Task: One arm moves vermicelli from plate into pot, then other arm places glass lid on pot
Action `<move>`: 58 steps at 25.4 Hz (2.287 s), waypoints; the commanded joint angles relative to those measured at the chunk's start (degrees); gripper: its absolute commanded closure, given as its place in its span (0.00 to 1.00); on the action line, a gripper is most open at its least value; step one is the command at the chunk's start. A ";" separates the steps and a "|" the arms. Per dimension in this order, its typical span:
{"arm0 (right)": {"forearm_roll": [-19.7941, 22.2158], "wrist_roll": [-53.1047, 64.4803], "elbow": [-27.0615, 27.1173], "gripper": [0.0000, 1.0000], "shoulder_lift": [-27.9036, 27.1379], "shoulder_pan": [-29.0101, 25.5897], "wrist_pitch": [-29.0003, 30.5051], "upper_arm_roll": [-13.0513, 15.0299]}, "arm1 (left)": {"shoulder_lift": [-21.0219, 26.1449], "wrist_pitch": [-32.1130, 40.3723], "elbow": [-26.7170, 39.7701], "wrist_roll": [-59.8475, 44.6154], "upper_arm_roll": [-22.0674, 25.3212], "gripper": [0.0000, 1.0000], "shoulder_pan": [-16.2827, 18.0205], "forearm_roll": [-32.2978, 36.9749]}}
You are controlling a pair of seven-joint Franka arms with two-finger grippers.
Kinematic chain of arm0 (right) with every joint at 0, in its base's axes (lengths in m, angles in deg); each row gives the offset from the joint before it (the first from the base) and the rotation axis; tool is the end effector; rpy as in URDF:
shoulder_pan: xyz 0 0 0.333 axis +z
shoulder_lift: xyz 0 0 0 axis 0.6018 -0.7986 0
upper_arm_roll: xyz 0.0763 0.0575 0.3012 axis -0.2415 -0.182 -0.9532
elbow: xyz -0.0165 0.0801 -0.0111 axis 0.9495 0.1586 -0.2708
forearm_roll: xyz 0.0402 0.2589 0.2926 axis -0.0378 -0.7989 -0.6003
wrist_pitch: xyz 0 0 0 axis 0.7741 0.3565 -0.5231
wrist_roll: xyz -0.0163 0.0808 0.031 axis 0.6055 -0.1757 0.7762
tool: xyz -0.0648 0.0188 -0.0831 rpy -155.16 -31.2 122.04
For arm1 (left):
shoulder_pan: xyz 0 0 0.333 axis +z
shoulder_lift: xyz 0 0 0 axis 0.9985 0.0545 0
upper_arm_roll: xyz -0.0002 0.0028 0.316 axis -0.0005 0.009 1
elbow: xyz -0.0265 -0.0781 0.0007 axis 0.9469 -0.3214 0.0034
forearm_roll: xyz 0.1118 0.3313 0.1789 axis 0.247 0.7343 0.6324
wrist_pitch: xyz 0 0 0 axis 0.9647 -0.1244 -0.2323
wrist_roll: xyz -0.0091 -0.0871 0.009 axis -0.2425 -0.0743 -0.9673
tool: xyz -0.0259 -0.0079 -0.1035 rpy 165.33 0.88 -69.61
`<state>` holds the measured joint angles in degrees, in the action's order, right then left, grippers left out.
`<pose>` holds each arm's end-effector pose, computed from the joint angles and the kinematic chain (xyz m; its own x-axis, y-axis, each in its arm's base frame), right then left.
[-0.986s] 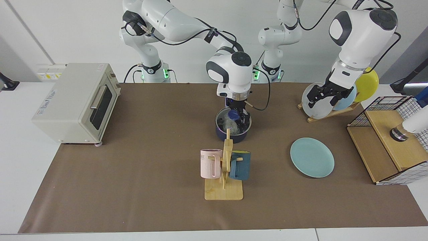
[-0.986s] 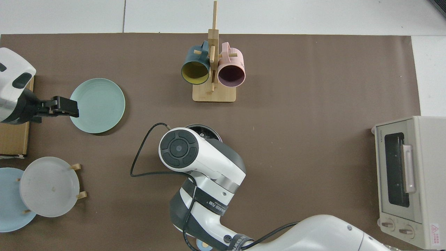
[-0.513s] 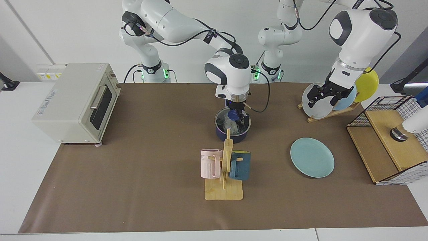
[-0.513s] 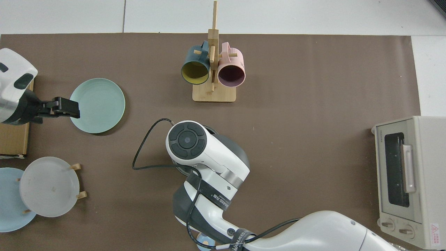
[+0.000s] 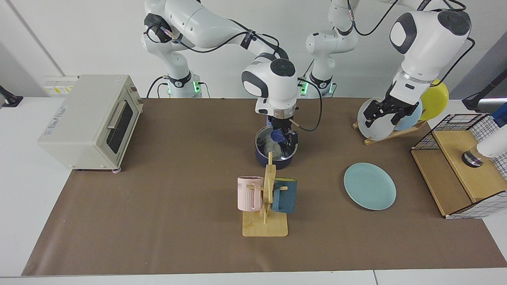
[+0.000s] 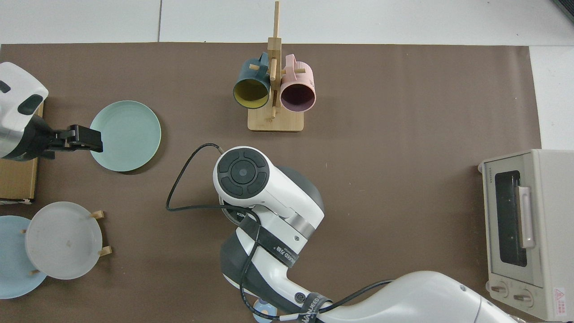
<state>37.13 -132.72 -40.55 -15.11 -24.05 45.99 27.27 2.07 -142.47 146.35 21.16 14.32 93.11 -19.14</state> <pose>0.5290 0.4648 0.4056 0.4841 -0.8700 -0.0934 -0.8750 -0.4798 -0.0648 0.5730 -0.0146 0.5731 0.9961 0.0853 0.0219 0.0846 -0.9959 0.0309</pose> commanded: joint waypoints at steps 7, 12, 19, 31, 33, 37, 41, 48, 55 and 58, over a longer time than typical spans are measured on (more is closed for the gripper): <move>-0.69 1.17 3.96 0.00 1.15 -2.40 -5.81 -2.61 | -0.41 1.48 -0.69 0.01 0.44 0.00 -0.61 1.00; -0.61 5.20 4.05 0.00 2.65 -3.37 -8.97 -2.61 | -0.41 1.56 -0.69 0.01 0.44 0.00 -0.52 0.91; -1.39 23.29 3.96 0.00 8.26 -6.18 -12.85 -0.60 | -0.41 1.48 -0.69 0.01 0.44 0.00 -0.52 1.00; -17.57 63.11 1.24 0.00 18.73 -5.39 -16.01 23.13 | -0.41 1.56 -0.69 0.01 0.44 0.00 -0.52 0.91; -17.57 68.74 0.62 0.00 19.87 -5.39 -16.80 26.12 | -0.41 1.48 -0.69 0.01 0.44 0.00 -0.52 1.00; -17.48 82.52 -1.31 0.00 21.98 -5.39 -16.80 32.53 | -0.41 1.56 -0.69 0.01 0.44 0.00 -0.43 1.00; -17.48 97.74 -4.82 0.00 24.97 -5.31 -16.80 38.86 | -0.41 1.48 -0.69 0.01 0.44 0.00 -0.61 1.00; -14.59 113.65 -5.80 0.00 27.61 -5.22 -16.80 45.46 | -0.41 1.48 -0.69 0.01 0.35 0.00 -0.96 0.91; -11.59 117.02 -5.53 0.00 31.12 -5.74 -18.90 46.17 | -0.41 1.56 -0.69 0.01 0.70 0.00 -0.52 1.00; -11.59 117.02 -5.36 0.00 32.61 -6.71 -20.75 45.82 | -0.41 1.56 -0.69 0.01 0.44 0.00 -0.61 1.00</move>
<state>24.58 -17.25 -44.33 14.12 -29.83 27.33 73.77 2.06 -142.44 146.34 21.16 14.48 93.12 -19.14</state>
